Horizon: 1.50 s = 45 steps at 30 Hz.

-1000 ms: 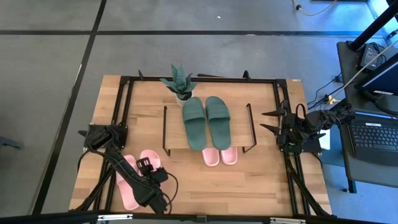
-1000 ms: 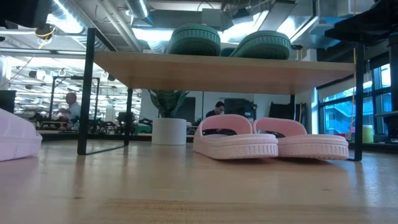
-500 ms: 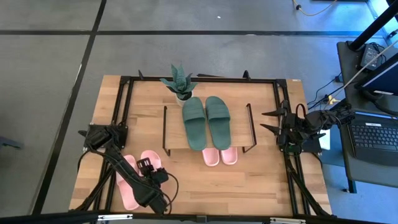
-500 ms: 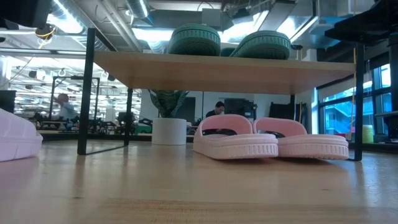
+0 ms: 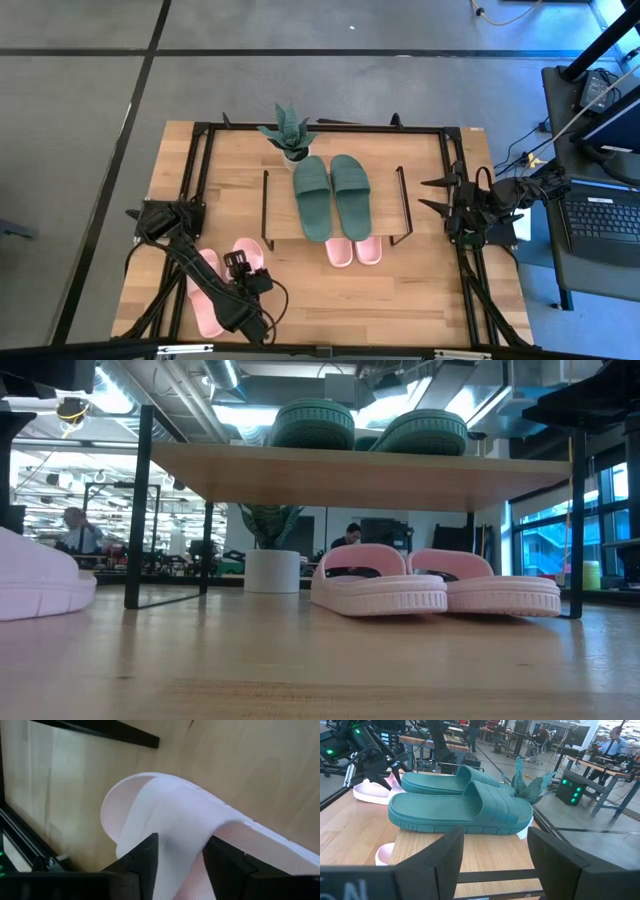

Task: Pick and place slides into the shelf
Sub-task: Put the right pink slide under the shelf

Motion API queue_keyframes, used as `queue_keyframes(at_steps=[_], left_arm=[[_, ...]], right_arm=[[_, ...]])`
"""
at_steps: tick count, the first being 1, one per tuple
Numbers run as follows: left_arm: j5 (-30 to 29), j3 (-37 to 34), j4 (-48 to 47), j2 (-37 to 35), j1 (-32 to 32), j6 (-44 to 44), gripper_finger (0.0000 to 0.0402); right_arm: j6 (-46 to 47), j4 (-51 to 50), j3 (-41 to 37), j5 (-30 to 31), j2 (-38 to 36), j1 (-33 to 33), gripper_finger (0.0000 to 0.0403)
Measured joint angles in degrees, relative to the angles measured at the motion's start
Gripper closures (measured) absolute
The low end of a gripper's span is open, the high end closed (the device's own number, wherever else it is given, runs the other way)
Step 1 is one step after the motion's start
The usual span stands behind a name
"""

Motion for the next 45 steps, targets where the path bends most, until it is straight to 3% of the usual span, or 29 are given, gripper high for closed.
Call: queue_keyframes(at_steps=[11, 19, 25, 28, 31, 38, 41, 45], left_arm=[[0.52, 0.00, -0.01, 0.00, 2.53, -0.52, 0.0391], [2.81, 3.46, -2.05, -0.11, 5.90, -0.59, 0.0396], [1.20, 13.66, -9.96, -0.15, 6.03, -1.54, 0.0399], [-1.65, 18.97, -9.70, -0.39, 5.84, -1.27, 0.0399], [-0.58, 23.87, -9.66, -0.56, 5.88, -2.28, 0.0400], [6.04, 29.51, -1.70, -0.56, 6.65, -0.79, 0.0400], [4.14, 29.75, 4.08, -0.55, 8.06, 4.58, 0.0401], [1.36, 29.79, 4.06, 0.78, 11.25, 10.67, 0.0401]], right_arm=[[0.00, 0.00, 0.00, 0.00, -0.01, 0.00, 0.0182], [0.00, 0.00, 0.00, 0.00, -0.01, -0.01, 0.0182], [0.00, -0.02, 0.00, 0.00, -0.01, 0.00, 0.0182], [0.00, -0.02, 0.00, -0.01, -0.01, 0.00, 0.0182], [0.00, -0.06, 0.00, -0.02, 0.01, 0.00, 0.0182], [0.00, -0.07, 0.00, -0.03, 0.01, 0.00, 0.0182], [0.00, -0.07, 0.00, -0.02, 0.01, -0.02, 0.0182], [0.00, -0.07, -0.02, -0.04, 0.01, -0.02, 0.0182]])
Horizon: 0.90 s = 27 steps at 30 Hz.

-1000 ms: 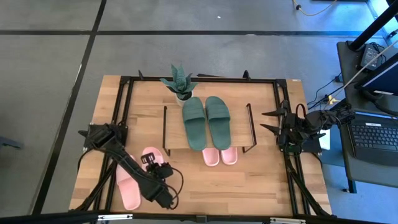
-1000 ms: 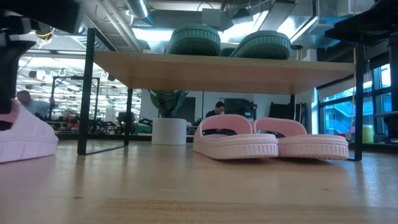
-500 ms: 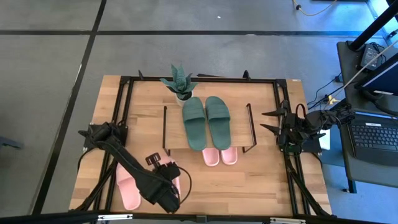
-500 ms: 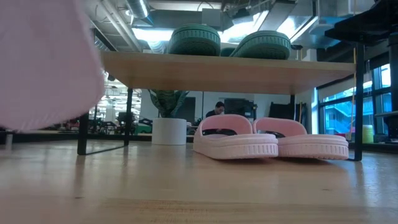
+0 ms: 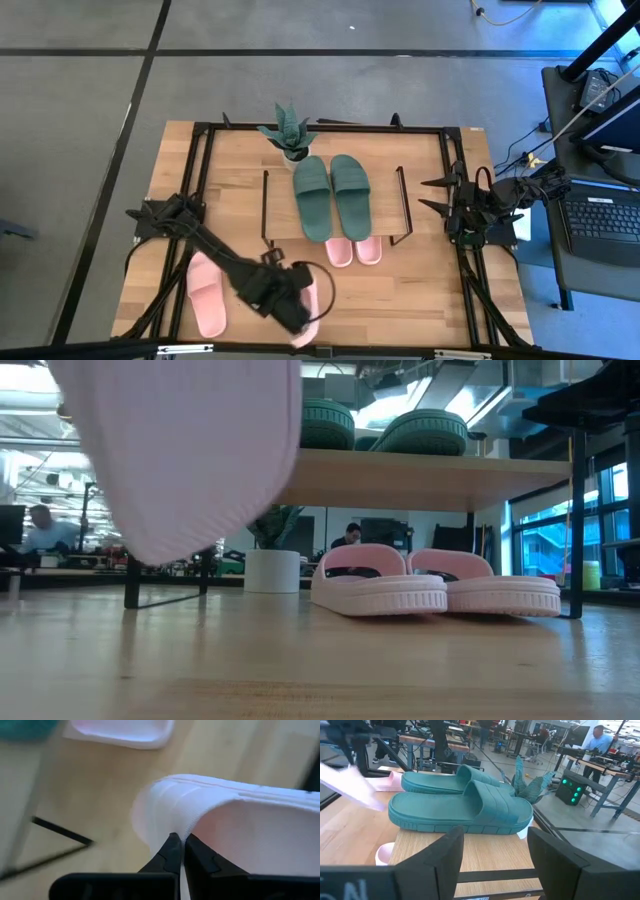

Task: Pick and place slides into the shelf
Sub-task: Put the right pink slide under the shelf

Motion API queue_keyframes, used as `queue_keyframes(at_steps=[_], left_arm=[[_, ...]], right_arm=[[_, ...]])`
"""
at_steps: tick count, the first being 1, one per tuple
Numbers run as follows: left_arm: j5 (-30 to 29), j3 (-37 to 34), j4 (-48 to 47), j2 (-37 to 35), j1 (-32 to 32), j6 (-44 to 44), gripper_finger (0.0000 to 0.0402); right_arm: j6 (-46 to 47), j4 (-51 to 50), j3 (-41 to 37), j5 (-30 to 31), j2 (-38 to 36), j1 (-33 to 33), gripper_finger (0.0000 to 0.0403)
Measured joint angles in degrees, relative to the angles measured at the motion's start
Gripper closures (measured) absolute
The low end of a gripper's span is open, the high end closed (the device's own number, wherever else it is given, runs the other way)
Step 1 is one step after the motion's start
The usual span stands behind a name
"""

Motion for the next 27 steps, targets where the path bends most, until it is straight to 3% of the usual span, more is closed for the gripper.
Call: queue_keyframes(at_steps=[9, 18, 27], left_arm=[[1.93, -0.06, 1.17, 7.66, 7.27, 18.63, 0.0401], [-0.59, -0.07, 3.05, 10.40, 11.86, 26.74, 0.0401], [-0.97, -0.13, 4.02, 10.45, 12.36, 34.94, 0.0401]], right_arm=[[0.00, 0.00, 0.00, 0.00, 0.02, 0.02, 0.0182], [0.00, 0.00, 0.00, 0.00, 0.02, 0.02, 0.0182], [0.00, 0.00, 0.00, 0.00, 0.02, 0.02, 0.0182]])
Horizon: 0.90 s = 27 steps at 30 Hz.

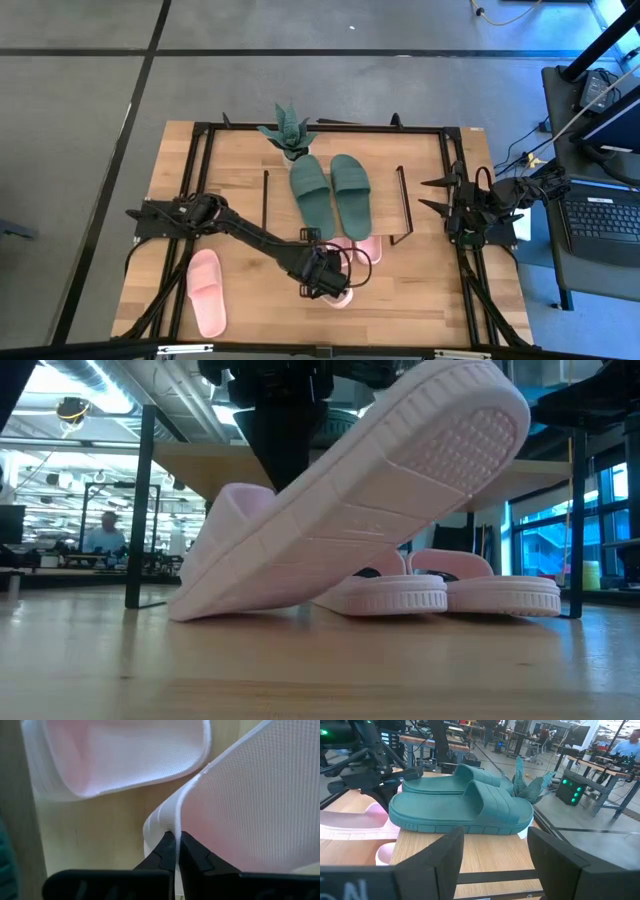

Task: Pick and place slides into the shelf
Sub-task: Put the right pink slide under the shelf

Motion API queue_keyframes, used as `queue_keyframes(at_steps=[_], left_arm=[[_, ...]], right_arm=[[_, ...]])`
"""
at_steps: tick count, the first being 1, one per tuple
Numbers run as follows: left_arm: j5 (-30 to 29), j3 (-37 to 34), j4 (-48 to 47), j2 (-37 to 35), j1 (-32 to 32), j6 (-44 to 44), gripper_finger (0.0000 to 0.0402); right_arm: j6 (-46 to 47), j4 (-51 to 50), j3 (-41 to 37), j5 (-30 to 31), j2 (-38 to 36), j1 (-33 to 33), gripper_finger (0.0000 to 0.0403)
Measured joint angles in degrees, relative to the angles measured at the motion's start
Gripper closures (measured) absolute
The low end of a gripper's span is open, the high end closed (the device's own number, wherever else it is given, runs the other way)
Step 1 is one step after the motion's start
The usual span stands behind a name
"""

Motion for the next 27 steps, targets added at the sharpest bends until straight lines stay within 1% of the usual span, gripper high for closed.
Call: queue_keyframes(at_steps=[9, 18, 20, 27], left_arm=[[-0.66, -0.04, 0.83, 0.02, -0.22, 5.13, 0.0401], [-0.59, -0.04, 0.90, 0.24, -0.03, 5.36, 0.0401], [-0.57, -0.04, 1.21, 0.24, -0.02, 4.62, 0.0395], [-0.57, -0.04, 1.51, 0.24, -0.02, 2.08, 0.0352]], right_arm=[[0.00, 0.00, 0.00, 0.00, 0.00, 0.00, 0.0182], [0.00, 0.00, 0.00, 0.00, 0.00, 0.00, 0.0182], [0.00, 0.00, 0.00, 0.00, 0.00, 0.00, 0.0182], [0.00, 0.00, 0.00, 0.00, 0.00, 0.00, 0.0182]])
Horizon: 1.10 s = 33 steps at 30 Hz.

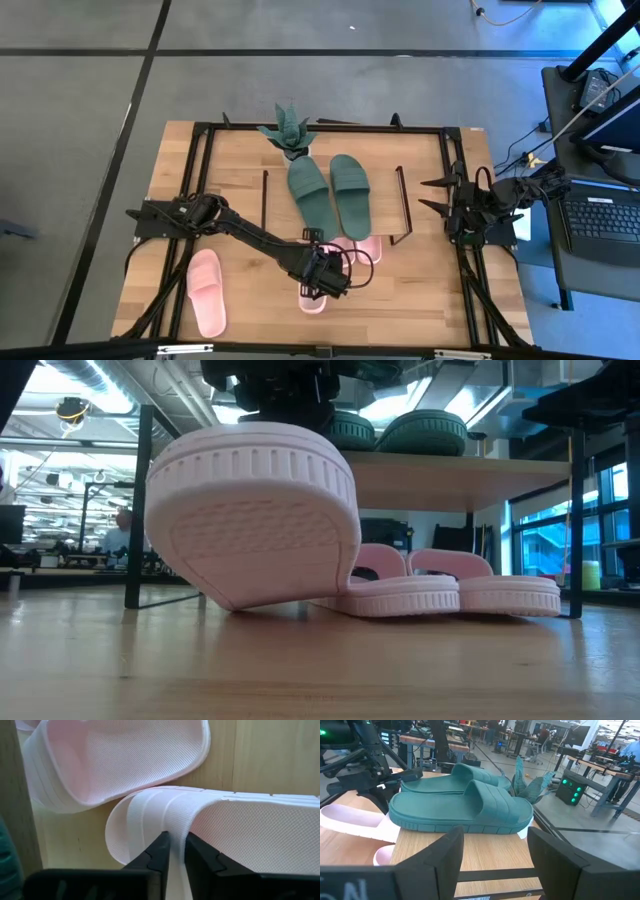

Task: Pick and place slides into the shelf
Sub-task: Put the right pink slide under the shelf

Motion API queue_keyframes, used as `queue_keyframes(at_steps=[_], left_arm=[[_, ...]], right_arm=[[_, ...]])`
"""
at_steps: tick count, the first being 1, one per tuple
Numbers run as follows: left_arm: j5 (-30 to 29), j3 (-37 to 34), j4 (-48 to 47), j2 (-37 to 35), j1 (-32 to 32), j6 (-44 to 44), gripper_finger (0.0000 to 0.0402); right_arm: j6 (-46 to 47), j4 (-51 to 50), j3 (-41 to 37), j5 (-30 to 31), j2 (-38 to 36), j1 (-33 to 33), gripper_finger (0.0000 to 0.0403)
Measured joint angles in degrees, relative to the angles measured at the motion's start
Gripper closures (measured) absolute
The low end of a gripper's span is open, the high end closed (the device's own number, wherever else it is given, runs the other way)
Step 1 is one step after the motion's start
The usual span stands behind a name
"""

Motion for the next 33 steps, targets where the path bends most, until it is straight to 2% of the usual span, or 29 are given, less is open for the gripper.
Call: queue_keyframes(at_steps=[7, 16, 22, 27, 33], left_arm=[[-0.02, 0.00, -0.01, 0.00, 0.04, -0.09, 0.0328], [-0.02, 0.02, -0.07, -0.12, 0.07, -0.23, 0.0275], [4.27, 0.89, -0.54, -1.57, 0.36, -2.08, 0.0270], [11.50, 3.82, 0.11, -1.68, 0.66, -2.84, 0.0270], [30.75, 4.49, 13.39, -1.73, -0.60, -0.49, 0.0270]], right_arm=[[0.00, 0.00, 0.00, 0.00, 0.00, 0.00, 0.0182], [0.00, 0.00, 0.00, 0.00, 0.00, 0.00, 0.0182], [0.02, 0.02, -0.02, 0.00, -0.02, 0.00, 0.0182], [0.02, 0.00, -0.02, -0.02, -0.02, -0.02, 0.0182], [0.02, 0.00, -0.02, -0.02, -0.02, 0.00, 0.0182]])
